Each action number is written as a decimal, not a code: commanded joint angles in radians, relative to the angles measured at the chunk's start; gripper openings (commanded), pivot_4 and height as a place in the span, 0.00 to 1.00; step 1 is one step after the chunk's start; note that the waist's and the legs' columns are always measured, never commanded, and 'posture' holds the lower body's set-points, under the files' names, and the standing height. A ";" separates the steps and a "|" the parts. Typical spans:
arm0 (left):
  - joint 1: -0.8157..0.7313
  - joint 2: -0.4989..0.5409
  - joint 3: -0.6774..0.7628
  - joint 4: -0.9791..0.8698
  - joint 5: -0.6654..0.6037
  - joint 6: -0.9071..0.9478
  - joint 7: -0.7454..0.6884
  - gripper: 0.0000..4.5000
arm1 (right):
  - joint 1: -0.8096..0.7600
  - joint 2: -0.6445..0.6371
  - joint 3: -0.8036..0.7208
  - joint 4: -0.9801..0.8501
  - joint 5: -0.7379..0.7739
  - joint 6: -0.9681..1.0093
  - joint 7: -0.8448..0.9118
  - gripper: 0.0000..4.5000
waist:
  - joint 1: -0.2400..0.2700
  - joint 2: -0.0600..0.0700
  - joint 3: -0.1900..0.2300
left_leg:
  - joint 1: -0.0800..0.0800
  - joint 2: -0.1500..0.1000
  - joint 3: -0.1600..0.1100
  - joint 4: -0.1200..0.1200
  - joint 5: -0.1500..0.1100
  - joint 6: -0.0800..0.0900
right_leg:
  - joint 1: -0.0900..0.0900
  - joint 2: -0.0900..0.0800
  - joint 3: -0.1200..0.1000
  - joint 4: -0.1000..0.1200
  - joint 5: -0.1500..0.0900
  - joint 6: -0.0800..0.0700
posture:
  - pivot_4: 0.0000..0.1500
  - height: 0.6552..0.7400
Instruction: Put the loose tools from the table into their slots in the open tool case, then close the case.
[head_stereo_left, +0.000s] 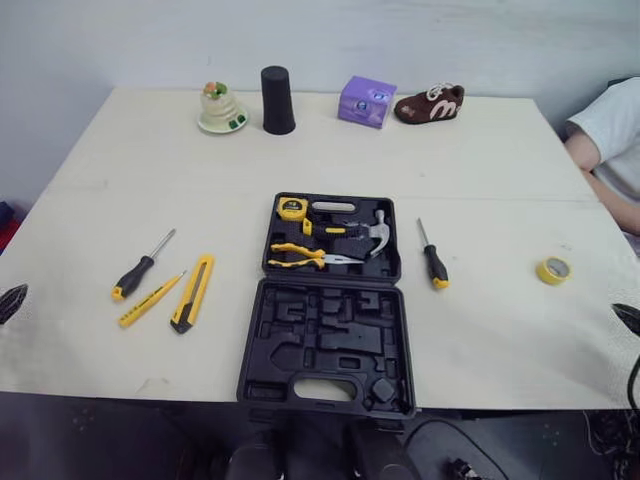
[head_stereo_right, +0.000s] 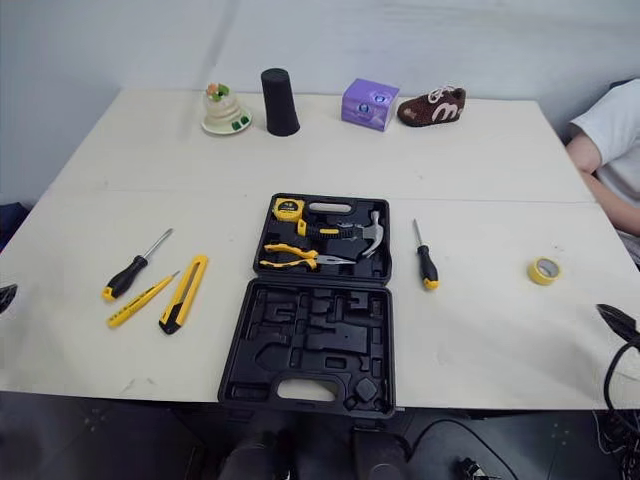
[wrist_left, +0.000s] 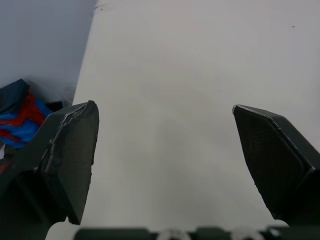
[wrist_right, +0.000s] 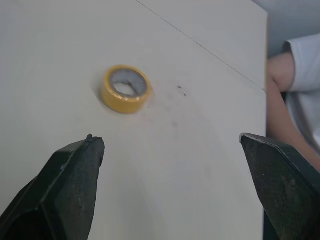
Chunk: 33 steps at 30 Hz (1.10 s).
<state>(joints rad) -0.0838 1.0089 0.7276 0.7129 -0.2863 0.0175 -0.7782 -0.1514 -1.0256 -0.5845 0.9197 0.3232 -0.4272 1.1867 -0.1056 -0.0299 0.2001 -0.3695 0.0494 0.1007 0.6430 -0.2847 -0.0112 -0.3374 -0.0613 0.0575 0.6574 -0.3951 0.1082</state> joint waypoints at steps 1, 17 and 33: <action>0.053 -0.006 0.022 -0.140 -0.075 0.050 -0.070 1.00 | -0.058 0.039 0.035 -0.112 0.104 0.063 0.145 1.00 | 0.000 0.000 0.000 | 0.000 0.000 0.000 0.000 0.001 0.001 | 0.000 0.000 0.000 0.000 0.000 0.000 | 1.00 1.00; 0.245 -0.070 -0.051 -0.820 -0.204 0.687 0.058 1.00 | -0.158 0.318 0.296 -0.769 0.295 0.254 0.287 1.00 | 0.032 0.001 0.001 | -0.004 0.002 -0.005 0.003 -0.001 0.001 | -0.002 -0.001 -0.004 -0.001 -0.001 -0.002 | 1.00 1.00; -0.268 -0.048 -0.425 -0.610 -0.086 0.874 0.199 1.00 | -0.181 0.389 0.424 -1.076 0.290 0.370 0.119 1.00 | 0.047 0.001 0.001 | -0.007 0.003 -0.001 0.003 -0.001 -0.003 | -0.006 -0.002 -0.010 -0.003 0.000 -0.002 | 1.00 1.00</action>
<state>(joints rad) -0.3325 0.9399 0.2954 0.0866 -0.3985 0.8897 -0.5900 -0.3356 -0.6302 -0.1462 -0.1043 0.6087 -0.0627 1.3369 -0.0590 -0.0291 0.2007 -0.3771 0.0523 0.0994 0.6463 -0.2854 -0.0142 -0.3433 -0.0629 0.0473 0.6550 -0.3955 0.1061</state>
